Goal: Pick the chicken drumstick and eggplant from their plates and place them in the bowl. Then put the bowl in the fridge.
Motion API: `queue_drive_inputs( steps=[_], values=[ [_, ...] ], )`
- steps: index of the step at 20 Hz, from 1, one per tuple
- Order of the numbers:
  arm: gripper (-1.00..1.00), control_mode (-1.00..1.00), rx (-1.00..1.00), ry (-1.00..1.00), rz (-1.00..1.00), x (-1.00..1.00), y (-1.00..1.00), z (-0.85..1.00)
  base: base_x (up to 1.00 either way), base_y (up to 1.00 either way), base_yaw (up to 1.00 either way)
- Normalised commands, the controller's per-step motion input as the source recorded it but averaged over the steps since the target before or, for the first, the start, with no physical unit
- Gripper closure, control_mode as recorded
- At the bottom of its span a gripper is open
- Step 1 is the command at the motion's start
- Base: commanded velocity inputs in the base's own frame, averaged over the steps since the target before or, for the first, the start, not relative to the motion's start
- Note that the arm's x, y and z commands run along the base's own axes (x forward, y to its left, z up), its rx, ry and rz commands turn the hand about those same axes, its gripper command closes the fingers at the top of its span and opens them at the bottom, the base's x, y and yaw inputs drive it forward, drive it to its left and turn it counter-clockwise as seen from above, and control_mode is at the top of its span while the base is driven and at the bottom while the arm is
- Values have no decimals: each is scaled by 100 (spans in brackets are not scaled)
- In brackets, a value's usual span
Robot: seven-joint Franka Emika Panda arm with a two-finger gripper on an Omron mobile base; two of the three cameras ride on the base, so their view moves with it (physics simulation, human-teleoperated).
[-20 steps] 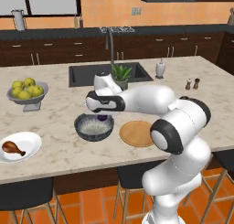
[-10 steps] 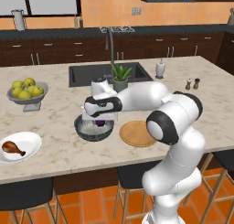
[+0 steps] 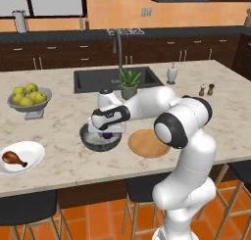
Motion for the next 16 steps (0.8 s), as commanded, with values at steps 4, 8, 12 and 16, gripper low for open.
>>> queue_drive_inputs(
  steps=[4,8,12,16],
  values=[
    [-100,-100,0,0,0,1,0,0,0,0,0],
    [-100,-100,0,0,0,4,0,0,0,0,0],
    [-100,-100,0,0,0,1,0,7,0,0,0],
    [-100,-100,0,0,0,-23,-4,69,0,0,0]
  ],
)
